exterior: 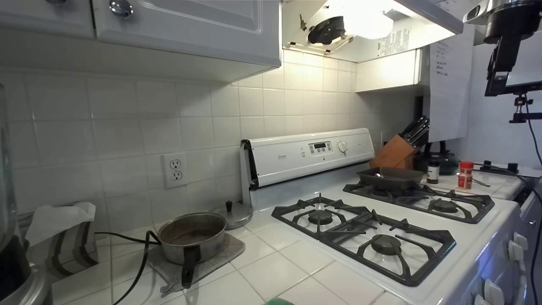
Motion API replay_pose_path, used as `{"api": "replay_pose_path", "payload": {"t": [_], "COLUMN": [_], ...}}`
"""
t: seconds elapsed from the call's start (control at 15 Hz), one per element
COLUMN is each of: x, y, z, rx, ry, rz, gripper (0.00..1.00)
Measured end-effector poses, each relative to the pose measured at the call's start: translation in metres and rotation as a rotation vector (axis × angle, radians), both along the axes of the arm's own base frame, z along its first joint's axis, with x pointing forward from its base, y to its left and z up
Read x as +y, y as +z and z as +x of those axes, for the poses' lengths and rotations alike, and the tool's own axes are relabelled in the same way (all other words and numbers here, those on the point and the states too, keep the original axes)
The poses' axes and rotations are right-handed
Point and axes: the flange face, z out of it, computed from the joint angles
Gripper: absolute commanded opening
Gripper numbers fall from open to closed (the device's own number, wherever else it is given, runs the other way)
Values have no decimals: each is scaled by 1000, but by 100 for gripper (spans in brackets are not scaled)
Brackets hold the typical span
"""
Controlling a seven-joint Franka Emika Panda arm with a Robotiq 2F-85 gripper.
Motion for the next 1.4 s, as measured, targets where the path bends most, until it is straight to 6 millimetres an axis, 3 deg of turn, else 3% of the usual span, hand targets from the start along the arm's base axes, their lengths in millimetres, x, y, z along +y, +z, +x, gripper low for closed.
{"api": "replay_pose_path", "payload": {"t": [0.2, 0.8, 1.07, 1.4], "x": [-3, -28, -55, -86], "y": [12, 136, 185, 221], "z": [1, -6, -3, 18], "rx": [-31, -316, -453, -553], "ry": [-9, -38, -59, -67], "rz": [-5, -97, -123, -146], "gripper": [100, 100, 100, 100]}}
